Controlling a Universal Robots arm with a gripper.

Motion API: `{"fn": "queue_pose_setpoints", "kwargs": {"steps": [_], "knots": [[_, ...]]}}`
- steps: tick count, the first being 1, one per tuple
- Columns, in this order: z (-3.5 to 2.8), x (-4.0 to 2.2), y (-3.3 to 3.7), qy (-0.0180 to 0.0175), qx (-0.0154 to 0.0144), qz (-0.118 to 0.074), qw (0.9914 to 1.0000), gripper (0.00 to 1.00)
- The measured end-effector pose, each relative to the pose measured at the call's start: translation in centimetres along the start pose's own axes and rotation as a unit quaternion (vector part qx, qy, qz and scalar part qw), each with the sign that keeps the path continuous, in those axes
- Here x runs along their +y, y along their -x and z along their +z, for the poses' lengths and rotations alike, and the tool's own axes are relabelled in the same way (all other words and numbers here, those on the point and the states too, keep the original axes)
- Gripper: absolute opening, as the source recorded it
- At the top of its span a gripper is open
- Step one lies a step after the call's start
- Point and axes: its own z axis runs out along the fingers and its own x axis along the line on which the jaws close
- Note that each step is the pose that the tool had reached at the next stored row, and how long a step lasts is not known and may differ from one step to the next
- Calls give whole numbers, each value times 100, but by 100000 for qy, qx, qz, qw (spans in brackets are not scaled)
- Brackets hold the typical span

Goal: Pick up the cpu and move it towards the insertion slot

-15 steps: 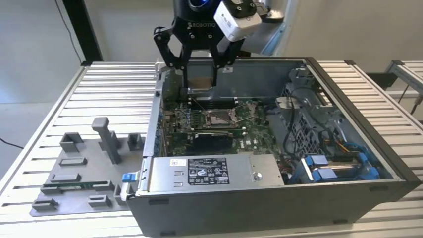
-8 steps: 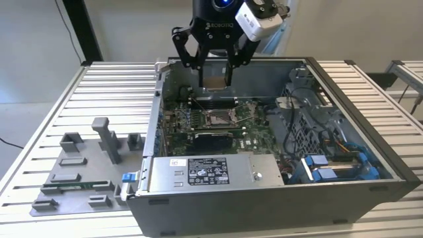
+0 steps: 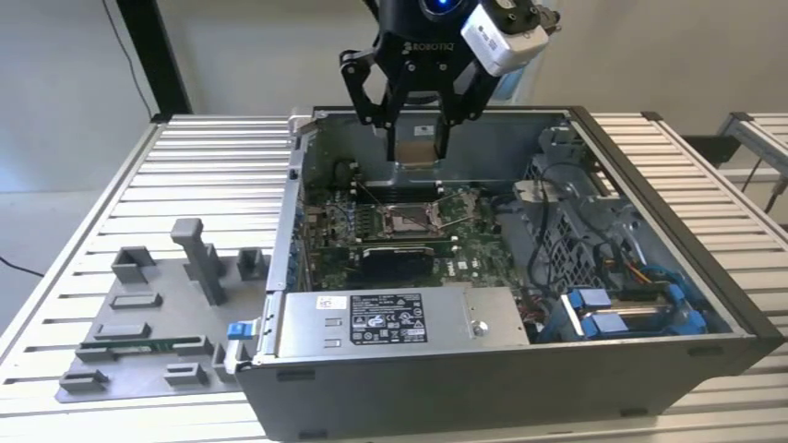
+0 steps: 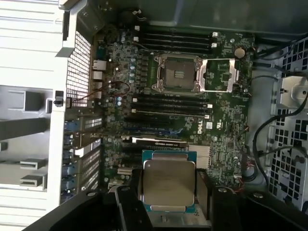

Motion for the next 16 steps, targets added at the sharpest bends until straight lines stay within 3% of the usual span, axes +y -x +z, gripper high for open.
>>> {"fn": "queue_pose_setpoints", "kwargs": {"steps": [11,16], "knots": [[1,14,24,7,-5,2,100000,0],[5,151,51,1,-1,4,100000,0]]}}
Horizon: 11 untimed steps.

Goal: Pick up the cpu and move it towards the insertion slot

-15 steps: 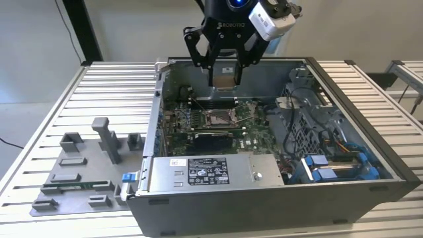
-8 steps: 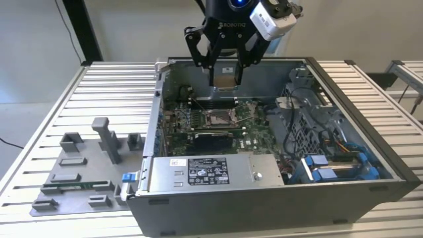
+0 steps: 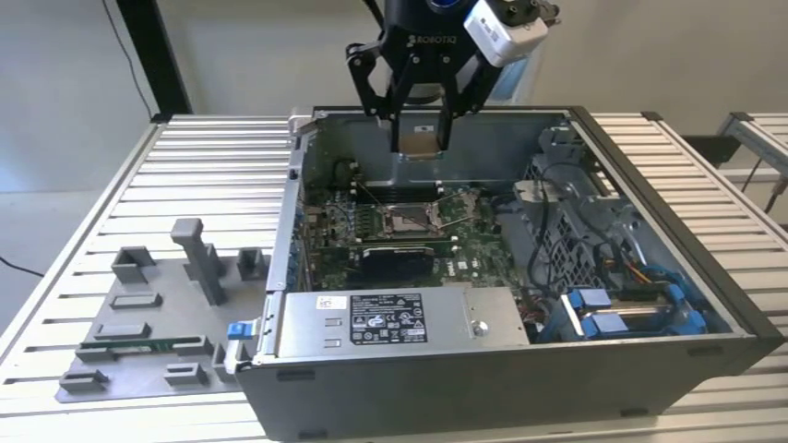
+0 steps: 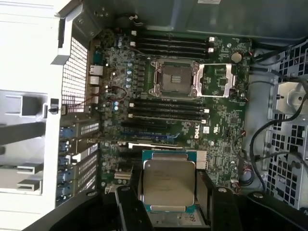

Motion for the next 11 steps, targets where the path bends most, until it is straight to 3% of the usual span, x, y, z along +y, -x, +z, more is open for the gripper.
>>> {"fn": "queue_pose_setpoints", "kwargs": {"steps": [11], "knots": [[13,325,71,2,-3,-1,100000,0]]}}
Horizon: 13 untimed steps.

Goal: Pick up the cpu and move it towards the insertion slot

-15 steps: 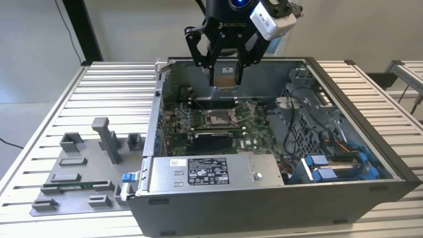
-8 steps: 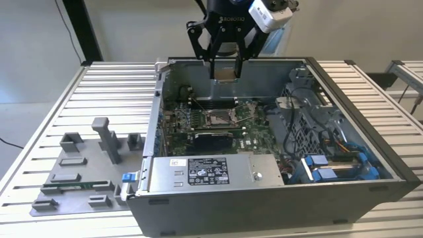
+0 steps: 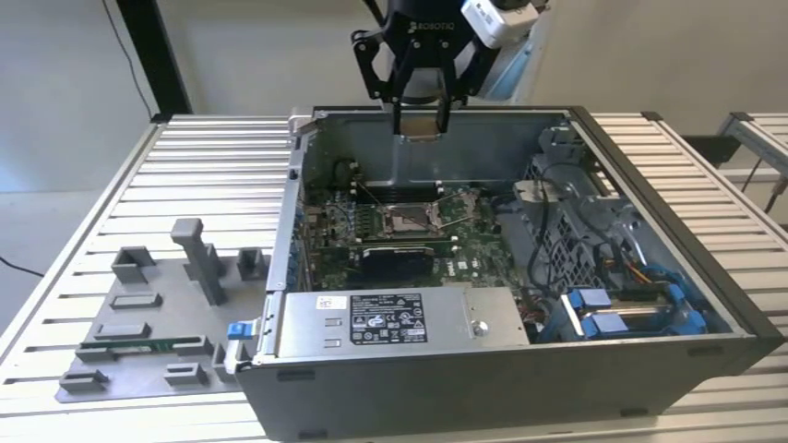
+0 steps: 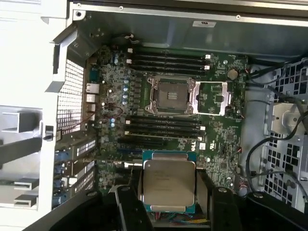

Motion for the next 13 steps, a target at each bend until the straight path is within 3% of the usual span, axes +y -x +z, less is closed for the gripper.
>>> {"fn": "queue_pose_setpoints", "kwargs": {"steps": [9,13], "knots": [[11,258,60,0,0,-1,100000,0],[12,308,75,-4,4,-2,100000,0]]}}
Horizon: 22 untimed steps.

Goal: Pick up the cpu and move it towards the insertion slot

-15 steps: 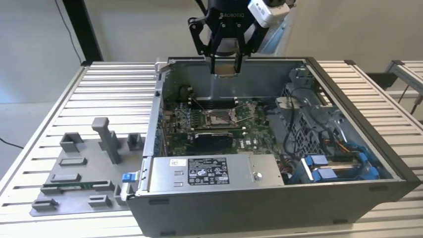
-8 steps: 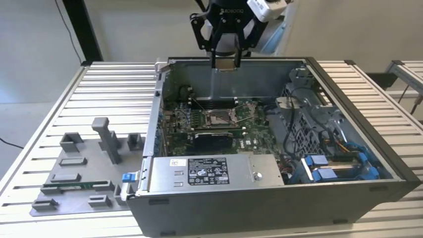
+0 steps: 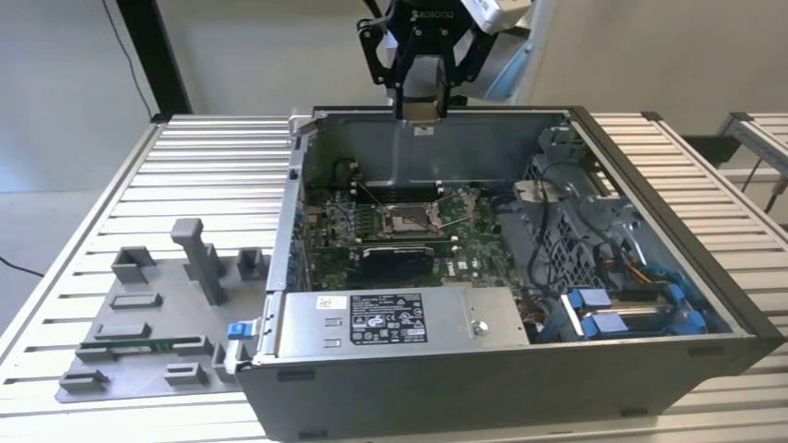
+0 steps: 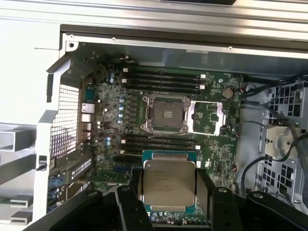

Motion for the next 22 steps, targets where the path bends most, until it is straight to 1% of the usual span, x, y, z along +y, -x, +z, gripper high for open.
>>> {"fn": "queue_pose_setpoints", "kwargs": {"steps": [6,7,11,15,22], "knots": [[4,11,4,10,-5,2,100000,0],[8,26,8,9,-5,11,100000,0],[28,116,35,-1,0,90,100000,0],[78,163,47,-55,29,430,99999,0],[160,295,57,-128,53,722,99997,0]]}}
